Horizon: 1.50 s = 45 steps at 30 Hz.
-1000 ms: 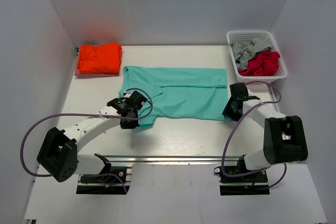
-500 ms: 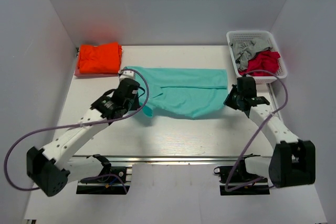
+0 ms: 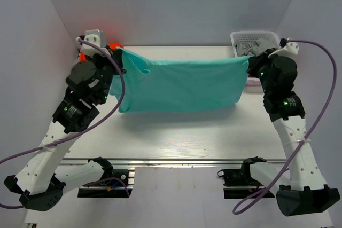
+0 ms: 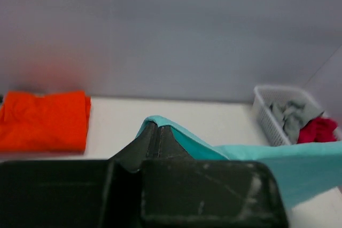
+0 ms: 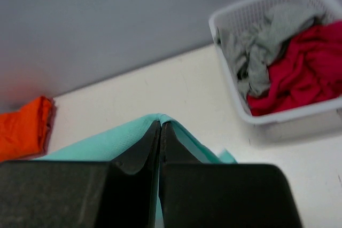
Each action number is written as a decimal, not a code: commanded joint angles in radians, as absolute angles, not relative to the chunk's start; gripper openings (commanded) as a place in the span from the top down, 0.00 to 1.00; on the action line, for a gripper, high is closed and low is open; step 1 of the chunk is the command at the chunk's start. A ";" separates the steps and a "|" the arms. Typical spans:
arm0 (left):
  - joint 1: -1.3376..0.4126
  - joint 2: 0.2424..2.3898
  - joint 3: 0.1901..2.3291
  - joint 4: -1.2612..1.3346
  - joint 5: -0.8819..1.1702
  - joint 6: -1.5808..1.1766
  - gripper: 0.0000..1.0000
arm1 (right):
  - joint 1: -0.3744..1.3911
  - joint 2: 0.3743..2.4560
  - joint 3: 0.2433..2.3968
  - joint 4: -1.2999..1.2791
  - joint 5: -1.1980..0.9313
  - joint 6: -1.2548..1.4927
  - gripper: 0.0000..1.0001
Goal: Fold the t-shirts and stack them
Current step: Flatten out the tshirt
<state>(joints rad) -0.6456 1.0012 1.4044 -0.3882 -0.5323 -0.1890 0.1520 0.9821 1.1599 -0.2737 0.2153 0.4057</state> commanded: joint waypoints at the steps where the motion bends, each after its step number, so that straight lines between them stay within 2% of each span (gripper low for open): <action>1: -0.650 0.973 1.532 -0.293 -0.491 -0.026 1.00 | 0.155 0.940 1.284 -0.235 0.226 0.344 1.00; 11: -0.641 0.977 1.828 -0.394 -0.451 0.075 1.00 | 0.152 0.806 1.431 -0.281 0.131 0.305 1.00; 18: -0.632 0.968 2.001 -0.503 -0.290 0.077 1.00 | 0.149 0.733 1.514 -0.317 -0.026 0.299 1.00; 23: -0.632 0.968 2.100 -0.526 -0.169 0.067 1.00 | 0.152 0.700 1.595 -0.377 -0.058 0.273 1.00; 30: -0.632 0.959 2.118 -0.546 -0.048 0.040 1.00 | 0.147 0.612 1.511 -0.391 -0.028 0.287 1.00; 32: -0.632 0.959 2.065 -0.523 -0.048 0.040 1.00 | 0.144 0.614 1.487 -0.370 -0.005 0.296 1.00; 38: -0.632 1.034 1.936 -0.422 -0.218 0.072 1.00 | 0.149 0.710 1.381 -0.315 0.091 0.322 1.00; 45: -0.629 1.273 1.725 -0.258 -0.588 0.087 1.00 | 0.149 0.946 1.214 -0.207 0.152 0.386 1.00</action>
<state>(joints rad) -0.6361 1.1488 1.8038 -0.3141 -0.3779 0.0753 0.1509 0.8600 1.2785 -0.2810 0.1055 0.3420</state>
